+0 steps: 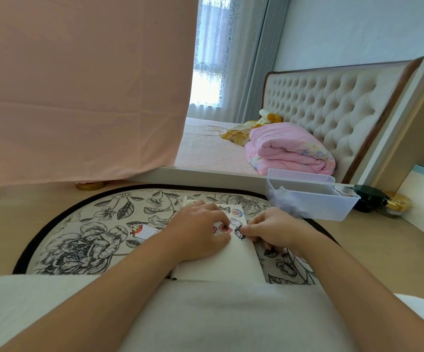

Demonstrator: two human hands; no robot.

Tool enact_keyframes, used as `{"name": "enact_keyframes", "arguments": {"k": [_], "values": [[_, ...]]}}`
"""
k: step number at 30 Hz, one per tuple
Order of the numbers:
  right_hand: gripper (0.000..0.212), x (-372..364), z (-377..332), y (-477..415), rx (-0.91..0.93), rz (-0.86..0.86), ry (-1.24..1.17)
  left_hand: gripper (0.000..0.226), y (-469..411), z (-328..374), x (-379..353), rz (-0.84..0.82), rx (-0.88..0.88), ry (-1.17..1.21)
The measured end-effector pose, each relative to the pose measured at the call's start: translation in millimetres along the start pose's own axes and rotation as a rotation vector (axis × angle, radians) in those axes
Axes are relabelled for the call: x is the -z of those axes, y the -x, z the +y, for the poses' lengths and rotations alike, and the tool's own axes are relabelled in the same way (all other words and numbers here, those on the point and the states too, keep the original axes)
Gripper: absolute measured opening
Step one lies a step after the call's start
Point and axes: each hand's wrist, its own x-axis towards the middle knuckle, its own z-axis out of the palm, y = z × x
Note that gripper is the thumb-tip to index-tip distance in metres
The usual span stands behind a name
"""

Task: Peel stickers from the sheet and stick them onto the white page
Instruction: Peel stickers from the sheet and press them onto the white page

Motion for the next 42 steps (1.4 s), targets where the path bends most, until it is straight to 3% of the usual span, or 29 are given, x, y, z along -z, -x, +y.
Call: {"name": "enact_keyframes", "arguments": {"k": [15,21,26,31,37,42], "values": [[0.027,2.5,-13.3,-6.4,0.001,-0.069,0.181,0.035,-0.4,-1.0,-3.0,0.023,-0.034,-0.014],[0.017,2.3,-16.1,-1.7,0.054,0.005,0.227,0.028,1.3,0.0,-2.5,0.033,-0.154,0.003],[0.018,-0.6,-13.9,6.3,0.138,0.152,0.312,0.025,1.0,-1.4,-3.0,0.01,-0.154,0.02],[0.058,-3.2,-6.9,12.1,0.156,0.258,0.404,0.027,2.8,0.9,-1.1,-0.015,-0.151,-0.028],[0.034,-13.9,7.7,28.2,0.273,0.31,0.482,0.045,2.0,12.1,-1.7,-0.107,-0.15,-0.187],[0.039,-22.1,15.0,38.7,0.391,0.351,0.565,0.051,4.5,18.8,-3.0,-0.173,-0.144,-0.253]]}}
